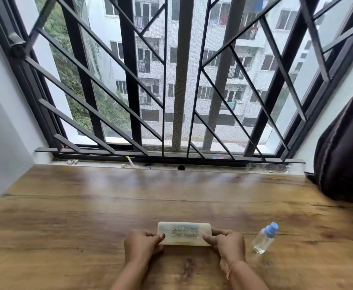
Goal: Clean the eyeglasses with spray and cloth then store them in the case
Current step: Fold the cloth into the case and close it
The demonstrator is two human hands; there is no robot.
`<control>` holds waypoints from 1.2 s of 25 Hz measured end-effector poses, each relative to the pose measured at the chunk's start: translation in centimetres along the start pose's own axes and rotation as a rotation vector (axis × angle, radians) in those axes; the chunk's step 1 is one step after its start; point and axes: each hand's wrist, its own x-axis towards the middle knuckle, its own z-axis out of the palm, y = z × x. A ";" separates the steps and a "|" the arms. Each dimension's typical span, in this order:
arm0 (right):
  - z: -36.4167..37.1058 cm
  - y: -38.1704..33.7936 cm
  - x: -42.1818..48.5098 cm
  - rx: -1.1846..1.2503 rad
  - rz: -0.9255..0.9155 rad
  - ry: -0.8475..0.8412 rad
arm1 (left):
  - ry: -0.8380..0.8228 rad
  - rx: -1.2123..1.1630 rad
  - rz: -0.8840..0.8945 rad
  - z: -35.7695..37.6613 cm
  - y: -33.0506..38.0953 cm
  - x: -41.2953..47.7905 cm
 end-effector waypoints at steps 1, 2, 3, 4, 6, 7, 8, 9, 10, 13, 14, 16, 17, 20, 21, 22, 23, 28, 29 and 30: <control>0.0 0.2 0.2 0.004 0.000 -0.010 | 0.001 -0.014 -0.005 0.0 0.0 0.0; 0.1 0.4 0.5 0.008 0.004 -0.022 | -0.004 -0.032 -0.014 0.0 0.1 0.0; 0.1 0.6 0.7 0.017 0.009 -0.035 | -0.013 -0.046 -0.020 0.0 0.1 0.1; 0.1 0.8 0.9 0.023 0.010 -0.045 | -0.023 -0.053 -0.020 0.0 0.0 0.1; 0.3 0.5 0.7 -0.004 0.006 -0.040 | -0.024 -0.051 -0.006 -0.3 -0.1 -0.2; 0.8 -0.4 0.3 -0.022 -0.011 -0.039 | -0.013 -0.047 0.007 -0.5 -0.2 -0.4; 1.4 -1.4 -0.1 -0.033 -0.040 -0.064 | 0.004 -0.059 0.016 -0.8 -0.2 -0.7; 2.5 -2.7 -0.5 -0.039 -0.083 -0.116 | 0.022 -0.086 0.019 -1.3 -0.3 -0.8; 3.9 -4.1 -0.8 -0.052 -0.133 -0.186 | 0.043 -0.119 0.016 -1.9 -0.4 -0.8; 9.8 -7.8 -1.2 -0.088 -0.184 -0.375 | 0.151 -0.258 0.005 -4.1 -0.3 -0.6; 11.9 -8.6 -1.4 -0.088 -0.158 -0.420 | 0.193 -0.319 -0.002 -4.9 -0.1 -0.5; 15.4 -9.3 -1.3 -0.089 -0.076 -0.488 | 0.244 -0.427 -0.027 -6.4 0.4 -0.3; 16.7 -9.5 -1.2 -0.109 -0.020 -0.529 | 0.250 -0.473 -0.051 -7.1 0.7 -0.2; 17.9 -9.8 -0.6 -0.320 0.159 -0.661 | 0.191 -0.563 -0.119 -8.6 1.0 -0.2; 17.8 -9.8 -0.4 -0.378 0.200 -0.692 | 0.155 -0.570 -0.132 -8.9 1.1 -0.2; 17.6 -9.7 0.0 -0.404 0.229 -0.718 | 0.110 -0.568 -0.138 -9.0 1.4 -0.5; 17.5 -9.6 0.3 -0.400 0.237 -0.730 | 0.071 -0.563 -0.138 -9.0 1.6 -0.8; 18.0 -8.7 0.9 -0.367 0.147 -0.664 | 0.030 -0.563 -0.137 -8.3 1.4 -0.7; 18.0 -8.6 1.0 -0.359 0.125 -0.636 | 0.030 -0.567 -0.137 -8.2 1.2 -0.6; 18.0 -8.6 1.0 -0.349 0.110 -0.614 | 0.029 -0.576 -0.140 -8.0 1.1 -0.5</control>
